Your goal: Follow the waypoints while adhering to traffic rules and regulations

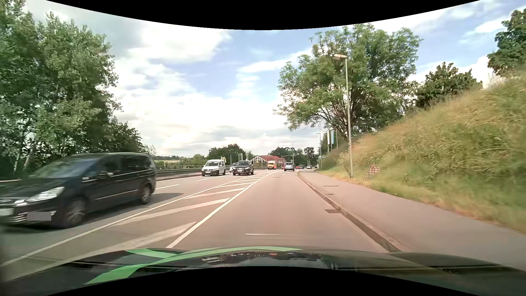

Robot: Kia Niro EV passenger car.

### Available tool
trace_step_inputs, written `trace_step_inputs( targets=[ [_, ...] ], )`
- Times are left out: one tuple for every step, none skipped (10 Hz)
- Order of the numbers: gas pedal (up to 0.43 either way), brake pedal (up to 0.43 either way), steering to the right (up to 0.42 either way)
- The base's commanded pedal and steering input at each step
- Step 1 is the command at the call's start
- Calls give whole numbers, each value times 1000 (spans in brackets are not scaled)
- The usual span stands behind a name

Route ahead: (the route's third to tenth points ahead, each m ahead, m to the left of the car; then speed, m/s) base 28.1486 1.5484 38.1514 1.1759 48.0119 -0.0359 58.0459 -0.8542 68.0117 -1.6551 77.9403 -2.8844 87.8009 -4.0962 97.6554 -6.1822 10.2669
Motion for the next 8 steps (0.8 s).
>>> trace_step_inputs(
  targets=[
    [130, 0, 4],
    [130, 0, 4],
    [130, 0, 4],
    [130, 0, 4],
    [130, 0, 4],
    [130, 0, 4],
    [130, 0, 4],
    [130, 0, 4]
  ],
)
